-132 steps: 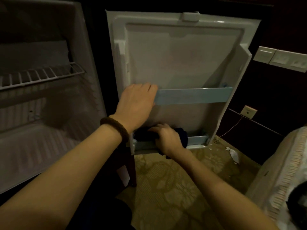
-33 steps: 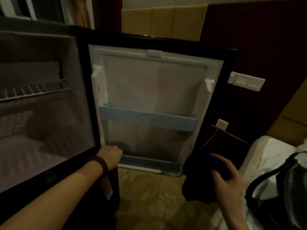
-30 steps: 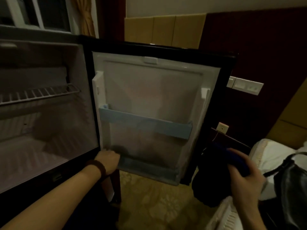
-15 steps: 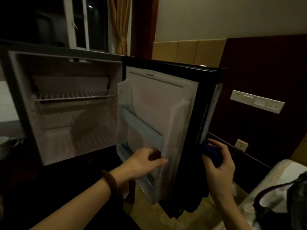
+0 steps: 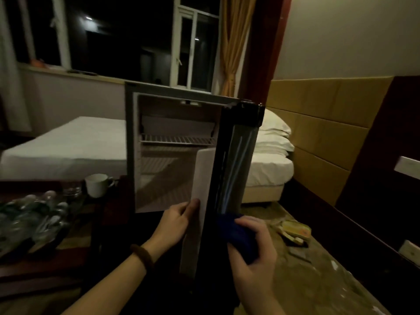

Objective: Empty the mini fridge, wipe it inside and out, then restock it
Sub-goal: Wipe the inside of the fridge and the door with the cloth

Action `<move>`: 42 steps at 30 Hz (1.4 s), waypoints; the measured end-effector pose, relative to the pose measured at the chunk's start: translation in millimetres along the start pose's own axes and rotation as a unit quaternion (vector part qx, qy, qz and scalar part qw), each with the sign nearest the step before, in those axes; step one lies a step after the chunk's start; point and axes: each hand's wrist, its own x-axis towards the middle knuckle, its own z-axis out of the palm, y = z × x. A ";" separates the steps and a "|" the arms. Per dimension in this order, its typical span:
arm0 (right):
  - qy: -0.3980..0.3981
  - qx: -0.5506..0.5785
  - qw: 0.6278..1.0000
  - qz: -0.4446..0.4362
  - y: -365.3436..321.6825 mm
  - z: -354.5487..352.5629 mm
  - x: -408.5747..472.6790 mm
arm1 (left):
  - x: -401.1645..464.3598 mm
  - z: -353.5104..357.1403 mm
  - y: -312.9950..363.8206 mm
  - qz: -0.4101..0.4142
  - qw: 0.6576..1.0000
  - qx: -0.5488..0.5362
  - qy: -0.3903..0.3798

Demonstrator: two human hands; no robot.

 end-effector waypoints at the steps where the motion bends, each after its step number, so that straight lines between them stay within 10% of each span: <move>1: -0.010 0.015 1.000 0.003 0.3 12.0 1.4 | 1.8 -10.5 -0.9 -0.001 1.000 -0.010 0.007; 12: -0.082 0.057 0.995 -0.024 -14.0 85.3 40.8 | 25.3 -72.7 -30.5 -0.077 0.985 -0.155 0.006; 16: -0.083 0.077 0.993 -0.019 -23.7 92.3 51.3 | -16.7 -74.1 -6.4 0.174 0.953 -0.117 0.219; 19: -0.095 0.151 0.984 0.013 -39.0 95.7 49.1 | -44.5 -61.7 10.2 0.370 0.906 0.035 0.203; 23: -0.231 0.249 0.937 0.083 -63.3 95.2 69.7 | -45.0 -73.4 20.7 0.403 0.896 0.097 0.160; 26: -0.356 0.119 0.927 -0.001 -83.0 100.5 110.0 | -39.6 -97.7 27.5 0.384 0.893 0.066 0.225; 30: -0.129 -0.135 0.962 -0.198 -83.8 131.9 190.3 | -6.0 -135.1 44.1 0.334 0.864 0.007 0.377; 35: -0.237 -0.221 0.931 -0.170 -49.4 175.4 226.2 | 53.3 -163.9 79.8 0.314 0.880 0.055 0.351; 42: -0.184 -0.099 0.966 -0.151 -34.0 174.9 214.5 | 58.8 -139.3 44.7 0.371 0.877 0.124 0.281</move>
